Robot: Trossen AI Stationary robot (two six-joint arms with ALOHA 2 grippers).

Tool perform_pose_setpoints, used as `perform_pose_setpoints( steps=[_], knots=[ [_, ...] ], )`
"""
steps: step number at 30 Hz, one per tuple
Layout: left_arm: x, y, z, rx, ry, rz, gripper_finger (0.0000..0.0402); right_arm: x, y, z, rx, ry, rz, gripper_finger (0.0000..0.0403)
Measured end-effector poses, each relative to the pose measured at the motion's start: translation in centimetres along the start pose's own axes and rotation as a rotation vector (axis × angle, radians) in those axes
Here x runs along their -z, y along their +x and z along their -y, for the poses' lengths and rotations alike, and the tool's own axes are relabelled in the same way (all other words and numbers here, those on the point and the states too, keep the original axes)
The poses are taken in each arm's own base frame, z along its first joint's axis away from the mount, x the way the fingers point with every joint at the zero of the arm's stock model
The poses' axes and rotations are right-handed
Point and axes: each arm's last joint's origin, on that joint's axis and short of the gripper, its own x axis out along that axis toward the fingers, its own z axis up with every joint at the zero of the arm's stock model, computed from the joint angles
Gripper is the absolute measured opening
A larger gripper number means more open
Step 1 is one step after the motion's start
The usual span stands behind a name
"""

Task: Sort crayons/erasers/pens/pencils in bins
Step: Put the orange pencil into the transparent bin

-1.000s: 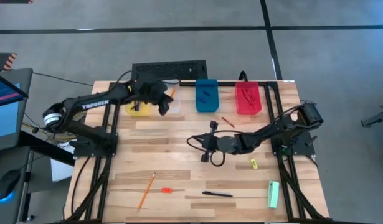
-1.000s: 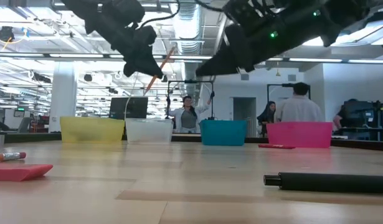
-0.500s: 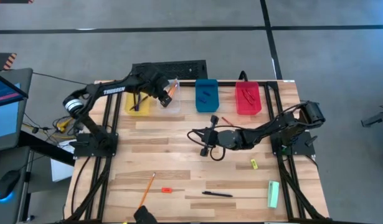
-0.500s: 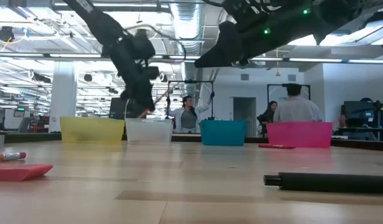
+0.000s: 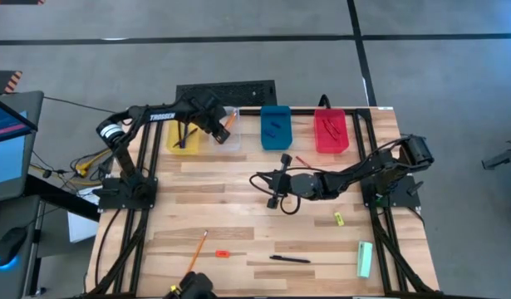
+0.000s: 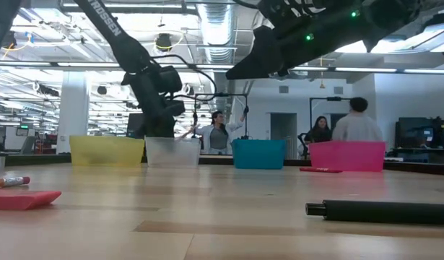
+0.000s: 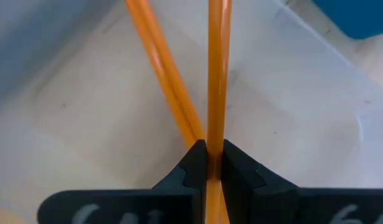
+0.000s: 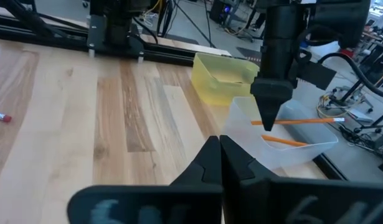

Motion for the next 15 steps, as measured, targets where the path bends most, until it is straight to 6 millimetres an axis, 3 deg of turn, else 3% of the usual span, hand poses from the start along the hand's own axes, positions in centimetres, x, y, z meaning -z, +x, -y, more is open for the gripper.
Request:
perform_pose_setpoints(
  steps=[15],
  knots=[
    [0.35,-0.24,-0.94,0.043,-0.059,-0.030,0.0014,0.02,-0.01,-0.02,-0.003,0.001,-0.002,0.0004]
  ],
)
